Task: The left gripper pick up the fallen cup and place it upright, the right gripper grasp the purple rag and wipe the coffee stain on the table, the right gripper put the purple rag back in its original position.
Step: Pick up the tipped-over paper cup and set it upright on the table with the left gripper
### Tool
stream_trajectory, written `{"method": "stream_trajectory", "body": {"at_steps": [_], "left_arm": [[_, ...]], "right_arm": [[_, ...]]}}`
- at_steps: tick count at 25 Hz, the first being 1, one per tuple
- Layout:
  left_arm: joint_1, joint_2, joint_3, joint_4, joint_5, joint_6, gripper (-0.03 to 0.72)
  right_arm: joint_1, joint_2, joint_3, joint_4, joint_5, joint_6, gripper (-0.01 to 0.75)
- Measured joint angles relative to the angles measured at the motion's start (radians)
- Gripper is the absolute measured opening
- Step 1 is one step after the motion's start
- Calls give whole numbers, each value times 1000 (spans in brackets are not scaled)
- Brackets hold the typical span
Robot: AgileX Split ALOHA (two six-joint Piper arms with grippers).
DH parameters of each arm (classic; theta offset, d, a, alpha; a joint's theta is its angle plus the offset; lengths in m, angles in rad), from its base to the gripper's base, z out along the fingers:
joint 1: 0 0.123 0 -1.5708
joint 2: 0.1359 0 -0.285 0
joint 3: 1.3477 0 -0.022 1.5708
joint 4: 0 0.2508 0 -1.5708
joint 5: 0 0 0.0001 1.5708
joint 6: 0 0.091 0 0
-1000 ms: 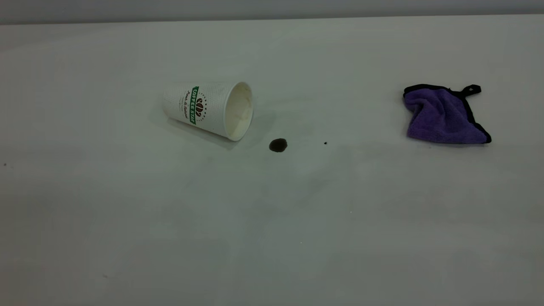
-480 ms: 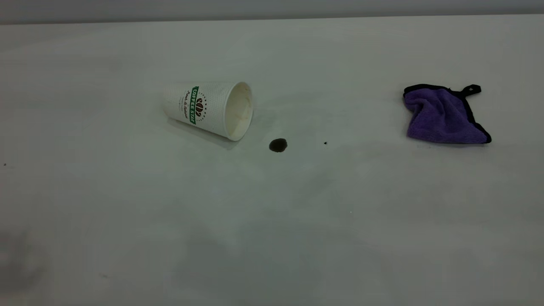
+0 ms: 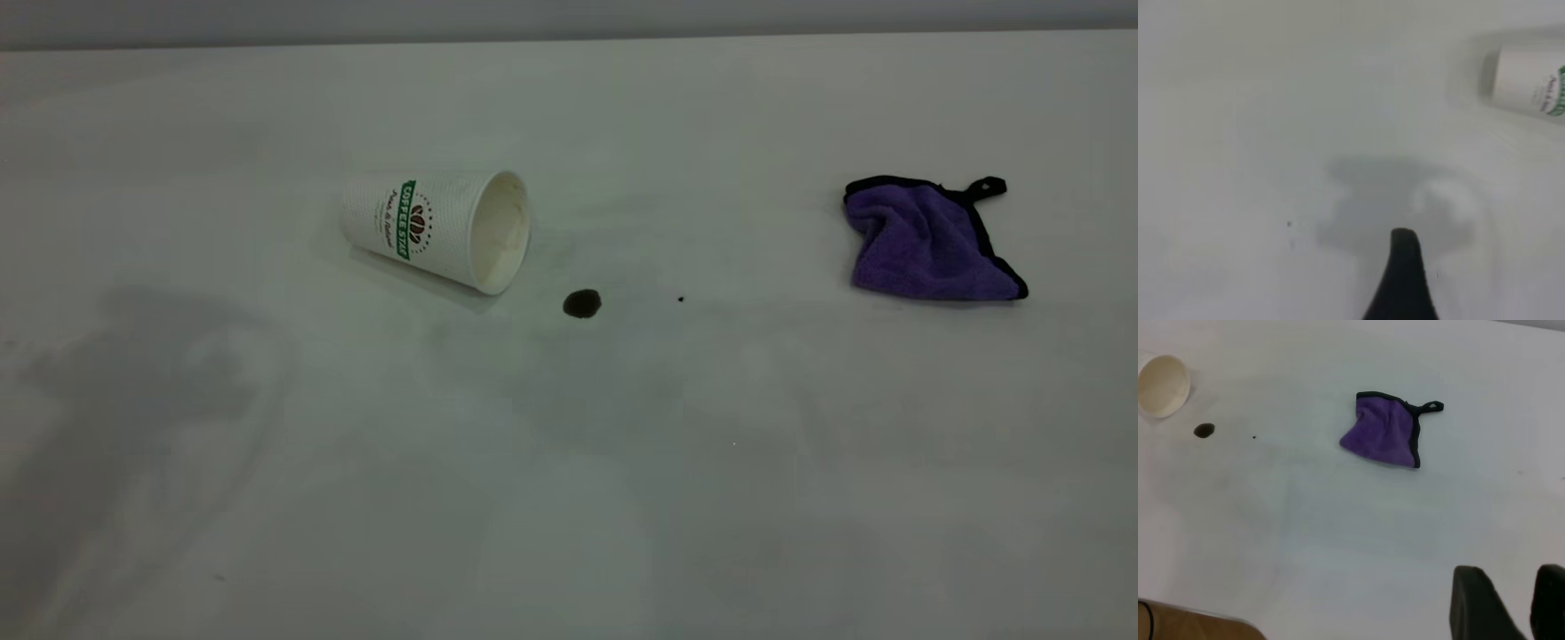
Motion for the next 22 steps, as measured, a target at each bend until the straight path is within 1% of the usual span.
{"method": "stream_trajectory", "body": {"at_steps": [5,8,10,12,16,19,22], "left_arm": [[-179,262,-127,233,14,-257,692],[-278,387,-220,370,71,-400,688],[-338,462,-287,441,115,-457,689],[-383,541,-347,480,149,-488,685],[-455,685,-470,496,179,-491,685],[-491,778,-543,499,189,-475,684],[-505,850,-589,499,196,-453,683]], "right_arm": [[0,0,0,0,0,0,238],[0,0,0,0,0,0,238],[0,0,0,0,0,0,238],[0,0,0,0,0,0,238],[0,0,0,0,0,0,238],[0,0,0,0,0,0,238],[0,0,0,0,0,0,238]]}}
